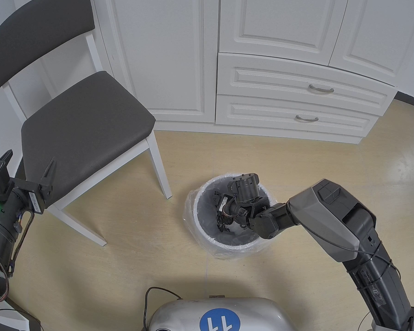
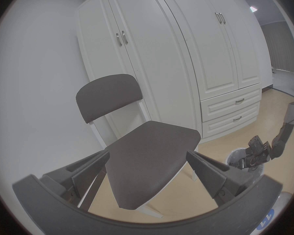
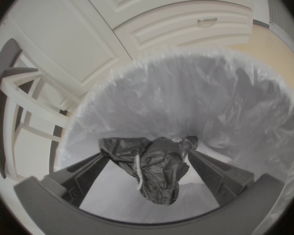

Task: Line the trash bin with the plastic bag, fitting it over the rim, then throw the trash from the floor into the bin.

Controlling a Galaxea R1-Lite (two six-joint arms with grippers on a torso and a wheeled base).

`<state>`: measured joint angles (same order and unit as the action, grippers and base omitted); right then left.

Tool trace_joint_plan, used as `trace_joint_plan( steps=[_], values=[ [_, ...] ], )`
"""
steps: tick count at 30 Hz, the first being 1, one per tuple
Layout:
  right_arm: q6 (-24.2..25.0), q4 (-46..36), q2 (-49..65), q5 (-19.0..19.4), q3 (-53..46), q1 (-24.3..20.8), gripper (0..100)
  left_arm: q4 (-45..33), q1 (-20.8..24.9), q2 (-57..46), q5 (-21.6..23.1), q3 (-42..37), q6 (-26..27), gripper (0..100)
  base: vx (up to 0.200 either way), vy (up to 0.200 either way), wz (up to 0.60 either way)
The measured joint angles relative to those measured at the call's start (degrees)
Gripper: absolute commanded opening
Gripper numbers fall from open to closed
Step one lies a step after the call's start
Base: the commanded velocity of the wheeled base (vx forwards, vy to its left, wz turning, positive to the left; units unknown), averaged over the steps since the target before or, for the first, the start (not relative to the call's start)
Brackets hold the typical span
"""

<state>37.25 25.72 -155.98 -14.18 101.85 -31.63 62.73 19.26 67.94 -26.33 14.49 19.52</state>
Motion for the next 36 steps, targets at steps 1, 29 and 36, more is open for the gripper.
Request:
trace_joint_plan(
  steps=[1,29,36],
  values=[
    [-0.3,0.99,0.46,0.0,-0.91,-0.06,100,0.0,0.0,-0.02,0.0,0.0,0.0,100,0.0,0.0,0.0],
    [-15.69,6.62,23.17,-0.1,-28.15,-3.5,100,0.0,-0.02,-0.02,0.0,-0.06,0.0,100,0.0,0.0,0.0],
    [-22.35,13.31,28.5,0.26,-36.3,-2.29,100,0.0,0.02,0.13,0.0,-0.17,-0.15,100,0.0,0.0,0.0]
  ],
)
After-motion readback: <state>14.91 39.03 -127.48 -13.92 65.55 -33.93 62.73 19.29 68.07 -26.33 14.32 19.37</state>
